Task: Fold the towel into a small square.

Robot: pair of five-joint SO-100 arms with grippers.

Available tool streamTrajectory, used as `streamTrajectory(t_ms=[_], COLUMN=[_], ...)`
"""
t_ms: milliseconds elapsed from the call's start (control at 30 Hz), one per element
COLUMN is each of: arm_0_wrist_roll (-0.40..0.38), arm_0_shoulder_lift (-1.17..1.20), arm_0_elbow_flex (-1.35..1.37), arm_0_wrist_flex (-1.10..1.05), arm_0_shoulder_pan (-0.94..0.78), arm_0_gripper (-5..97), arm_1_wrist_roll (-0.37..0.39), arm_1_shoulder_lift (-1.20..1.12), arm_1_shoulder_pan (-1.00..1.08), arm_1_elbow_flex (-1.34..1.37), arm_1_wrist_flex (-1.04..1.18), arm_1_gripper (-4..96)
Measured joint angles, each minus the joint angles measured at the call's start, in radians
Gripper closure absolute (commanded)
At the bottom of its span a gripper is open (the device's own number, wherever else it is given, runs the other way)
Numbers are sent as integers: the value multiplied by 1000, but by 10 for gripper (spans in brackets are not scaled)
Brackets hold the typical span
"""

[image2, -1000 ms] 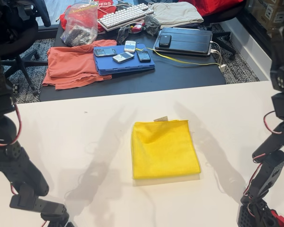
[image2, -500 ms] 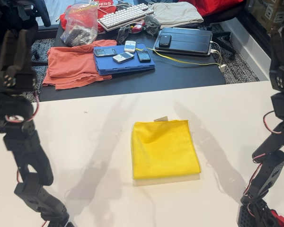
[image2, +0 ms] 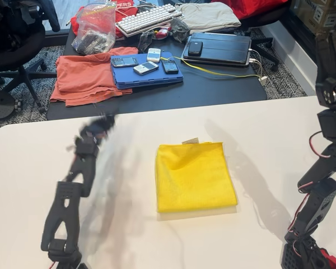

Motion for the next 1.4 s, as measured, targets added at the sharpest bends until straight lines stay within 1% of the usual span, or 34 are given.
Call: streamTrajectory(t_ms=[33, 167, 300, 633, 933, 1067, 1167, 1400], arm_0_wrist_roll=[0, -2, -3, 0, 0, 0, 0, 0], arm_0_shoulder_lift=[0, 0, 0, -2, 3, 9, 9, 8], arm_0_elbow_flex=[0, -2, 0, 0, -9, -12, -9, -12], arm_0_wrist_flex=[0, -2, -2, -2, -2, -2, -2, -2], arm_0_shoulder_pan=[2, 6, 8, 5, 2, 8, 3, -3], arm_0_gripper=[723, 723, 723, 723, 723, 723, 723, 723], arm_1_wrist_roll=[0, -3, -8, -3, -3, -3, -3, -3], arm_1_shoulder_lift=[-29, 301, 623, 1065, 1264, 1299, 1299, 1301], arm_1_shoulder_pan=[28, 135, 103, 71, 75, 92, 86, 91], arm_1_elbow_flex=[-15, -127, -170, -169, -170, -170, -176, -176], arm_1_wrist_flex=[17, 164, 282, 607, 908, 1022, 1054, 1046], arm_1_gripper=[698, 695, 699, 699, 699, 699, 699, 699])
